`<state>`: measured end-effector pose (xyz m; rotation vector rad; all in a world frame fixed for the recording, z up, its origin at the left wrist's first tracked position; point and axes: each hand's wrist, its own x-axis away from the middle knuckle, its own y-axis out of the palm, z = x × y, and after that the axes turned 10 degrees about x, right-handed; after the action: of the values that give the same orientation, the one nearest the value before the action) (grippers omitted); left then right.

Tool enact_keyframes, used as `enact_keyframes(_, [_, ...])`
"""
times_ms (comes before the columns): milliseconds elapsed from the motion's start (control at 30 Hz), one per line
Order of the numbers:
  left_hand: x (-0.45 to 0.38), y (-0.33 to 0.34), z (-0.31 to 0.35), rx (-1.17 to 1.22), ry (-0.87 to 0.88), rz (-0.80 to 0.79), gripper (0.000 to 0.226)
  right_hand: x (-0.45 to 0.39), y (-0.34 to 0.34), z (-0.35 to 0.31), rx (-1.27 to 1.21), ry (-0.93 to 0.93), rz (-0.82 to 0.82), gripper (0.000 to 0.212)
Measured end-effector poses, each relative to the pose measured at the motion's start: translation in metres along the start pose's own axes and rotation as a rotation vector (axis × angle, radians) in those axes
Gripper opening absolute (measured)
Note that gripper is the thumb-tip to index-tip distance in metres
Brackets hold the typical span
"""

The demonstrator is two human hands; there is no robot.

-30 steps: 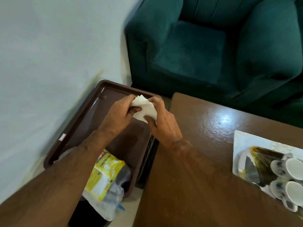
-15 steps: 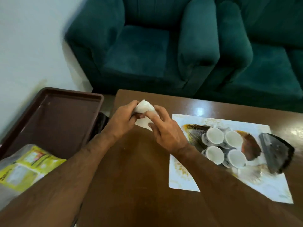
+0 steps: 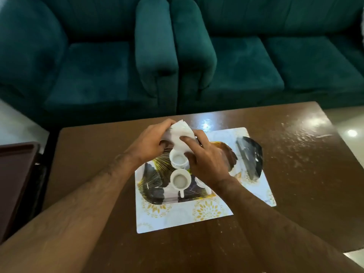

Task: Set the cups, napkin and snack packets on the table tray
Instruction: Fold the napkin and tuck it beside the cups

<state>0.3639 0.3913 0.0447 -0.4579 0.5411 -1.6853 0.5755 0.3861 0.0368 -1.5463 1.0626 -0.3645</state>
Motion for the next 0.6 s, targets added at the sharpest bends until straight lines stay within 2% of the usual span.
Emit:
enact_keyframes(233, [-0.08,0.076,0.045,-0.084,0.057,-0.105,0.061,0.042,-0.025,0.083,0.056,0.171,0.122,0.047])
enact_keyframes(333, [-0.099,0.086,0.055,-0.136,0.105,-0.131,0.066,0.047,-0.029,0.09,0.063,0.183,0.197,0.037])
enact_keyframes(467, [-0.131,0.123,0.082,-0.249,0.186,-0.171,0.061,0.062,-0.037,0.12,0.067,0.273,0.288,0.039])
enact_keyframes(600, [-0.154,0.15,0.09,-0.276,0.205,-0.199,0.061,0.073,-0.038,0.142,0.08,0.338,0.309,0.051])
